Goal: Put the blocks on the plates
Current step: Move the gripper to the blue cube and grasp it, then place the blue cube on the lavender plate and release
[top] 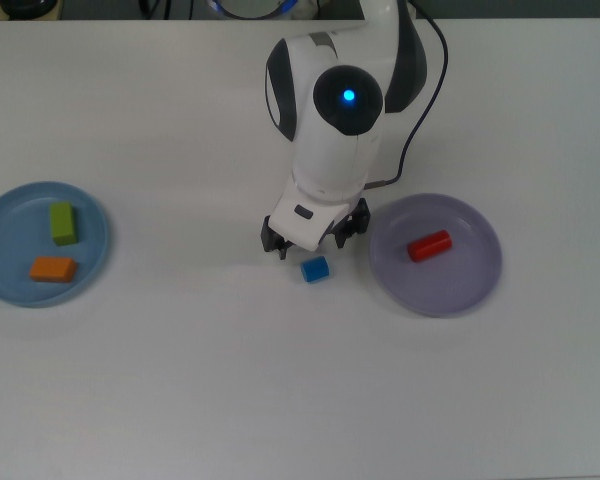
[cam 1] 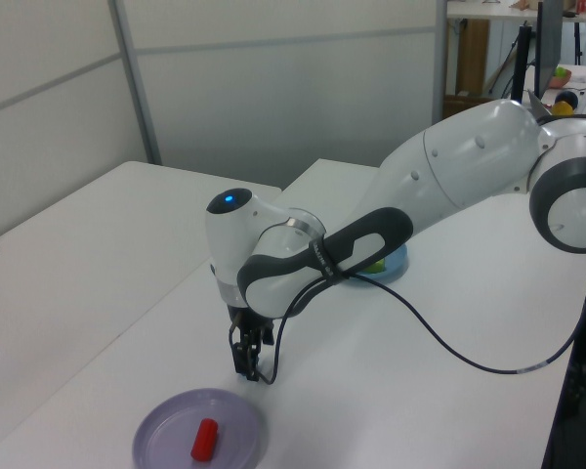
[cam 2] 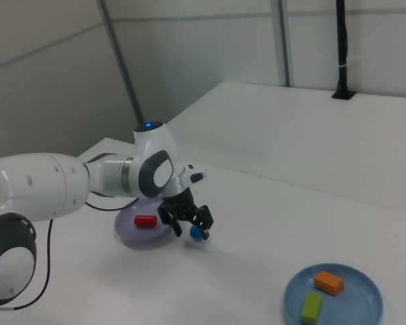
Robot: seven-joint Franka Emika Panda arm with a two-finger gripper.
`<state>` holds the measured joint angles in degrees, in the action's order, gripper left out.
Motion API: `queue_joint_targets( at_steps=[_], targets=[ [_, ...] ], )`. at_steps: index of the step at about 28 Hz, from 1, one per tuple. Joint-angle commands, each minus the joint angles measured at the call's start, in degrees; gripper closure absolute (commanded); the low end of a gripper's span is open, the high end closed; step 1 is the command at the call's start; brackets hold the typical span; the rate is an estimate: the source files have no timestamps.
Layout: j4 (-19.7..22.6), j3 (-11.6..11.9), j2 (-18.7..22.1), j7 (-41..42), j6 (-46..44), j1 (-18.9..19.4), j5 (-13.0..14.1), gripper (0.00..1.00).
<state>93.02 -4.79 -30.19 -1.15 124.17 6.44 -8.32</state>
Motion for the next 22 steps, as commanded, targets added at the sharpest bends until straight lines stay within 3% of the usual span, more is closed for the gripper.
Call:
queue_joint_targets(
  at_steps=[1,4,5,6,10,19,22],
  targets=[
    [-0.1,0.3,-1.6,0.7,4.0,-0.2,1.1,0.35],
    [-0.1,0.3,-1.8,0.9,5.0,-0.2,2.3,0.59],
    [-0.2,0.3,-1.8,0.9,5.2,-0.2,3.0,0.73],
    [-0.2,0.3,-1.8,0.9,5.2,-0.2,3.3,0.8],
    [-1.3,0.3,-1.8,0.9,5.1,-0.2,3.8,0.98],
    [-1.3,-0.4,0.7,0.9,4.5,-0.1,4.5,1.0],
    [-1.4,-0.9,1.9,0.4,4.5,0.9,6.6,0.99]
  ],
)
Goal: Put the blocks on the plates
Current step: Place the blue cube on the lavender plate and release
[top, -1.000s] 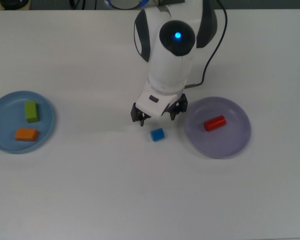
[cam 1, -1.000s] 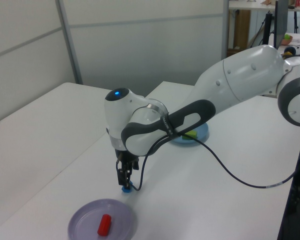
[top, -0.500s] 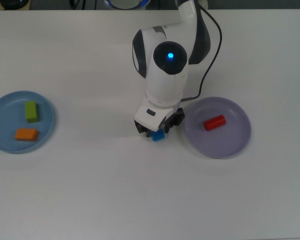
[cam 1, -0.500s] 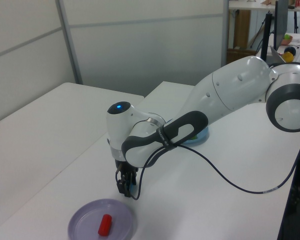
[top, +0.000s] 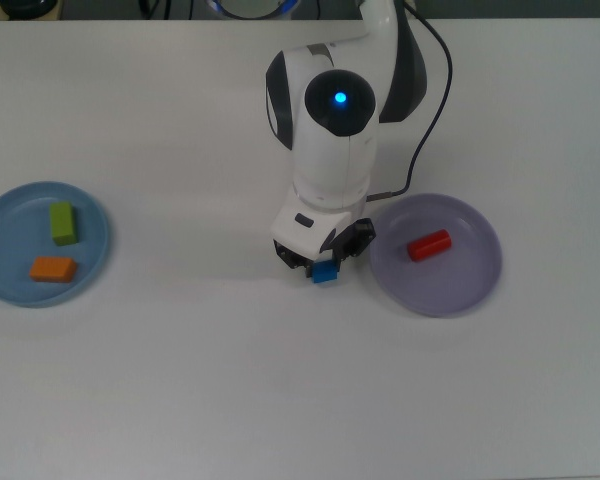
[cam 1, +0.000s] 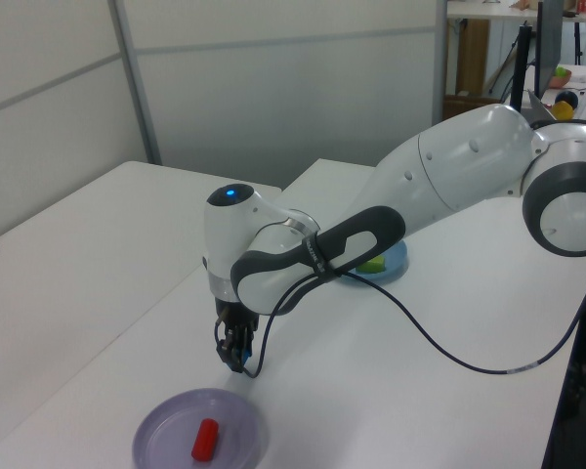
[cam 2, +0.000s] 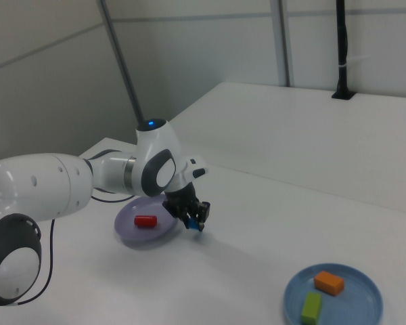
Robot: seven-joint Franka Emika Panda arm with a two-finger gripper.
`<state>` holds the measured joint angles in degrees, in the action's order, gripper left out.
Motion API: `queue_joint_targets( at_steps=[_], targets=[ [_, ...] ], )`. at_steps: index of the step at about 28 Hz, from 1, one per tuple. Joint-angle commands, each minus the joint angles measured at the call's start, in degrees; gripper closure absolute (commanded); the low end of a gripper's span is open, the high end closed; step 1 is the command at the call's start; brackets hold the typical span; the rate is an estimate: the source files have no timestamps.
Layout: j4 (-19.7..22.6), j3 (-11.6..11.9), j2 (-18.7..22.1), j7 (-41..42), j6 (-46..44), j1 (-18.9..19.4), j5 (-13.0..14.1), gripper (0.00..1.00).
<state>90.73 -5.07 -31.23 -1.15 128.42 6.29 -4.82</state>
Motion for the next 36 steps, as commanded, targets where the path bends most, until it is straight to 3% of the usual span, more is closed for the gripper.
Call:
queue_joint_targets(
  at_steps=[1,7,11,13,15,16,17,21,22,29,36],
  targets=[
    [0.9,-0.9,3.0,0.4,0.3,1.4,3.7,0.99],
    [0.9,-2.0,3.1,-2.4,0.7,5.2,3.5,0.98],
    [0.7,-2.0,2.4,-4.6,1.0,7.5,2.7,0.9],
    [-0.6,-2.0,1.8,-5.4,1.1,8.6,1.9,0.72],
    [-0.6,-2.0,1.2,-5.9,1.6,8.9,1.8,0.66],
    [-0.6,-2.0,1.1,-6.1,2.2,8.9,1.8,0.56],
    [-0.6,-2.0,1.0,-6.5,4.0,9.1,1.8,0.24],
    [-0.6,-2.0,0.7,-6.9,5.9,9.5,0.2,0.19],
    [-0.6,-2.0,0.9,-7.2,5.8,9.5,-0.4,0.0],
    [-0.2,-1.2,3.6,-7.5,4.3,8.8,0.2,0.0],
    [-0.2,-1.3,2.8,-7.5,3.1,9.7,-0.6,0.0]
  ],
)
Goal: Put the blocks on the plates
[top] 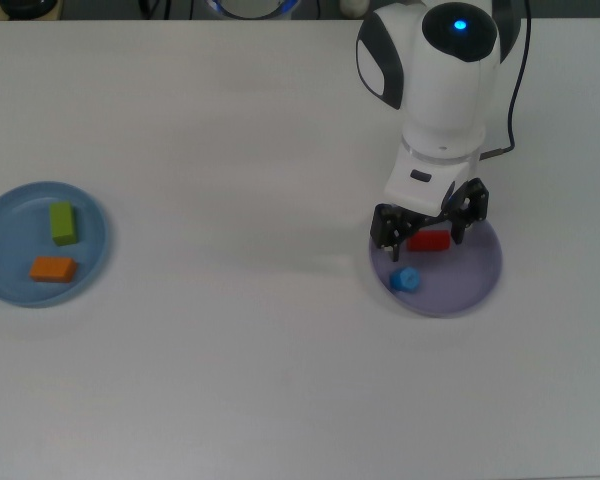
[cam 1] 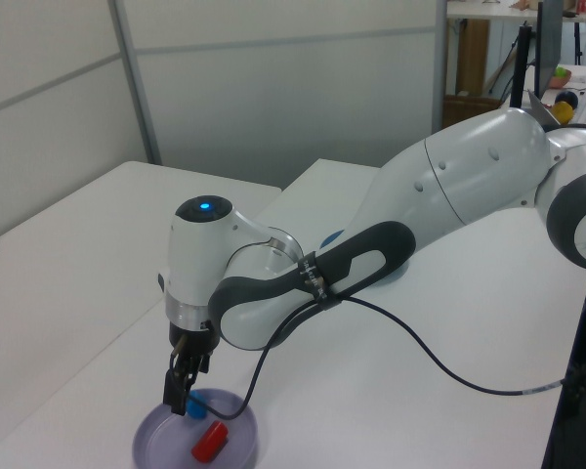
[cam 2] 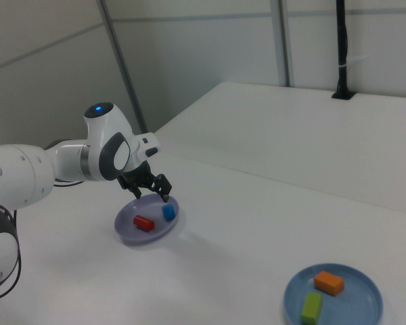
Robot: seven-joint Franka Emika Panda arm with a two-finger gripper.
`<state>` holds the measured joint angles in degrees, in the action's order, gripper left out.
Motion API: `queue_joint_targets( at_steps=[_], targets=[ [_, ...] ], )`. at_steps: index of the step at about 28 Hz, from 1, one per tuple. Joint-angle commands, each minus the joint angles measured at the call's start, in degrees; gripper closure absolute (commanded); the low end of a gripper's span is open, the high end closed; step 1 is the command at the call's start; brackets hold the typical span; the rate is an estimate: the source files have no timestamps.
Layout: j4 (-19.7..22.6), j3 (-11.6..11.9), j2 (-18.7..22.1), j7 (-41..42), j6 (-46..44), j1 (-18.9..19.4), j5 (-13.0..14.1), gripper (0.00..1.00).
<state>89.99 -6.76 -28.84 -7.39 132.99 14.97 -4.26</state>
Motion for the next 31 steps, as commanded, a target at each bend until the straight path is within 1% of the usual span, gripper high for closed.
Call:
queue_joint_targets(
  at_steps=[1,5,6,11,12,15,16,17,22,23,24,27,28,29,31],
  targets=[
    [0.5,0.4,0.5,-1.3,-1.7,1.0,-1.2,0.0],
    [0.5,0.8,1.6,-1.3,-3.5,0.6,-1.1,0.0],
    [0.3,1.9,3.1,-1.3,-5.8,0.1,-1.1,0.0],
    [0.4,6.3,7.9,-1.4,-13.9,-0.5,-0.9,0.0],
    [0.2,7.6,9.4,-1.4,-18.5,-1.5,-0.9,0.0],
    [0.1,8.8,11.3,-2.8,-24.6,-3.0,-1.1,0.0],
    [0.1,9.2,12.1,-4.0,-26.6,-3.5,-1.2,0.0],
    [0.1,9.9,13.7,-7.1,-30.5,-4.2,-1.3,0.0],
    [0.2,10.3,18.5,-16.3,-38.5,-4.7,-1.5,0.0],
    [0.5,10.3,19.8,-17.8,-41.6,-5.0,-1.7,0.0],
    [0.6,10.3,20.7,-17.8,-42.5,-5.6,-1.6,0.0],
    [2.1,10.1,23.5,-15.4,-42.9,-7.6,-1.2,0.0],
    [3.1,10.1,25.7,-11.3,-42.8,-8.3,-1.0,0.0],
    [3.5,10.2,26.7,-8.9,-42.7,-8.7,-0.6,0.0],
    [4.2,10.2,28.6,-4.7,-42.6,-10.8,0.7,0.0]
  ],
)
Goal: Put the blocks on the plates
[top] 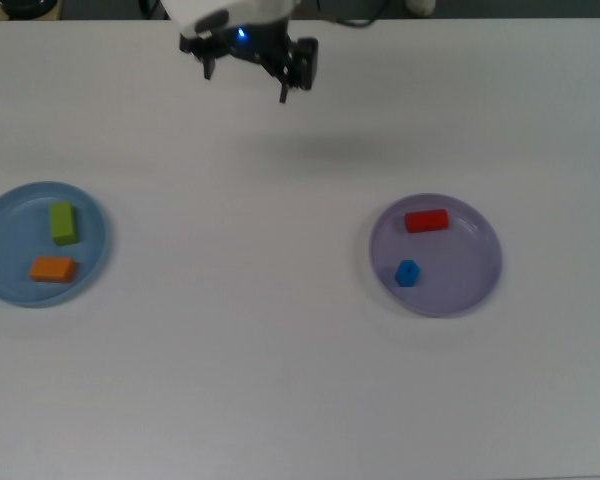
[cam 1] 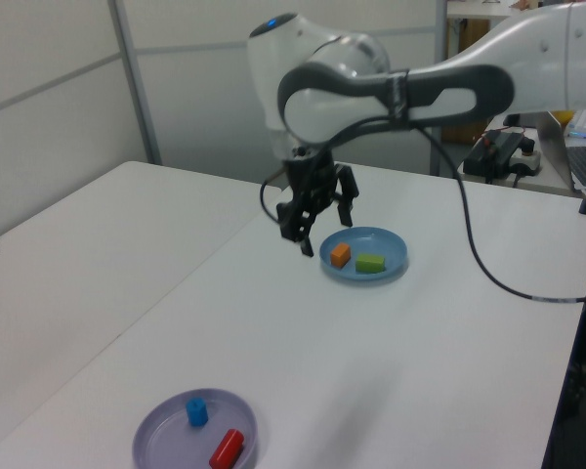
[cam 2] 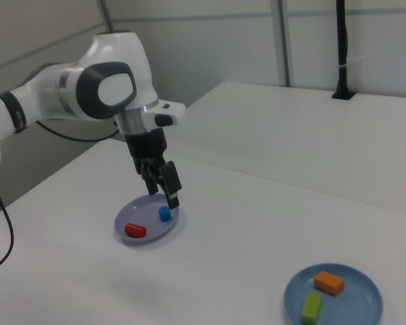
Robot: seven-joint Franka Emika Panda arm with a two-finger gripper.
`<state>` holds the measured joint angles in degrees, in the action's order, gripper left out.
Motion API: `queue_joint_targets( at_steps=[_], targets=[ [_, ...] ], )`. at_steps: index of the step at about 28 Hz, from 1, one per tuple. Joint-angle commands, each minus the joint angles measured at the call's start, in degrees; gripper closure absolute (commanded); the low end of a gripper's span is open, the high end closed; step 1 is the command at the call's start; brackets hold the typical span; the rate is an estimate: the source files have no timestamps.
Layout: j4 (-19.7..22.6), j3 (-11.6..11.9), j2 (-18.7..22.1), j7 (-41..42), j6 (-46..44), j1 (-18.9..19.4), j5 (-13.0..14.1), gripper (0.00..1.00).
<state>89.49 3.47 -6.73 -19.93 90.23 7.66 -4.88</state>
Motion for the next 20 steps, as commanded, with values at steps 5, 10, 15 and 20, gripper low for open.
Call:
queue_joint_targets(
  at_steps=[5,10,15,20],
  targets=[
    [5.5,0.0,9.0,15.2,1.1,-7.2,5.8,0.0],
    [6.9,-0.6,9.6,15.6,5.6,-9.3,5.8,0.0],
    [6.9,-0.7,9.7,14.9,5.8,-9.6,5.8,0.0],
    [6.6,-0.7,9.7,14.9,4.3,-9.6,5.8,0.0]
  ],
)
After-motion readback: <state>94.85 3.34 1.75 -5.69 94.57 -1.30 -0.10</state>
